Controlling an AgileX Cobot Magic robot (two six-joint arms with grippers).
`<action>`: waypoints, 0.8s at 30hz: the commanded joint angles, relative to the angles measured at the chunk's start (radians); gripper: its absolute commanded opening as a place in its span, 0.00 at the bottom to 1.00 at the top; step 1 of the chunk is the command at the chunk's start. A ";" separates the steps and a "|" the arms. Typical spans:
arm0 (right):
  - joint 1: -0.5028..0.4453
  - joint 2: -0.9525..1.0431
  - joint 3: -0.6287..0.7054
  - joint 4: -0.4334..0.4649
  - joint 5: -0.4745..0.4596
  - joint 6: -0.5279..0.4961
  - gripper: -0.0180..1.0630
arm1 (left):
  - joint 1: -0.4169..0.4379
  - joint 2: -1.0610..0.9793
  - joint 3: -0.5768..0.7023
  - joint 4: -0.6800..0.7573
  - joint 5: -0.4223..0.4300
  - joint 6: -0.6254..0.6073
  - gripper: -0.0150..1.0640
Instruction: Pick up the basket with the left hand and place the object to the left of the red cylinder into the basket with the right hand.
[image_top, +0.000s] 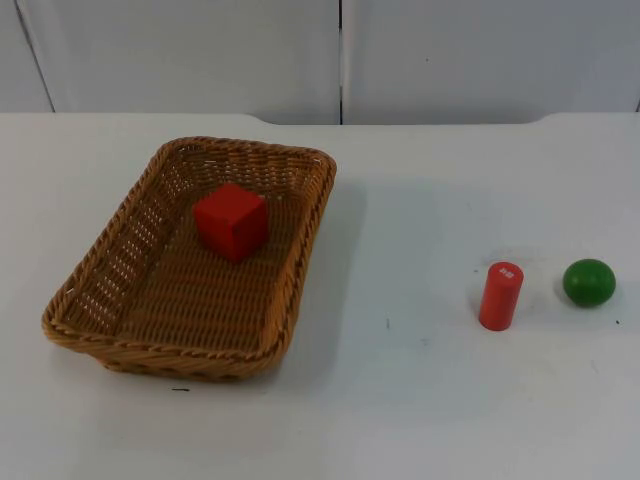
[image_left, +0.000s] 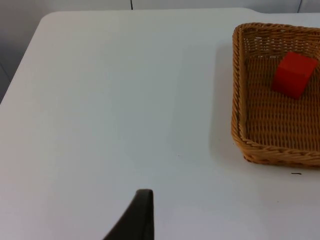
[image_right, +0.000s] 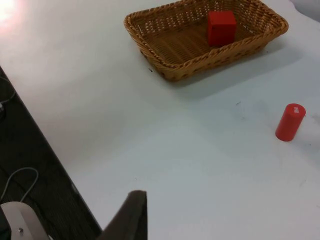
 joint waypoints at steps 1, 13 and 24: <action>0.001 -0.002 0.001 0.006 -0.013 -0.002 0.99 | -0.002 -0.003 0.004 -0.012 -0.012 0.000 0.99; 0.001 -0.002 0.001 0.006 -0.013 -0.002 0.99 | -0.002 -0.003 0.004 -0.012 -0.012 0.000 0.99; -0.005 -0.002 0.001 0.006 -0.013 -0.002 0.99 | -0.002 -0.003 0.004 -0.012 -0.012 0.000 0.99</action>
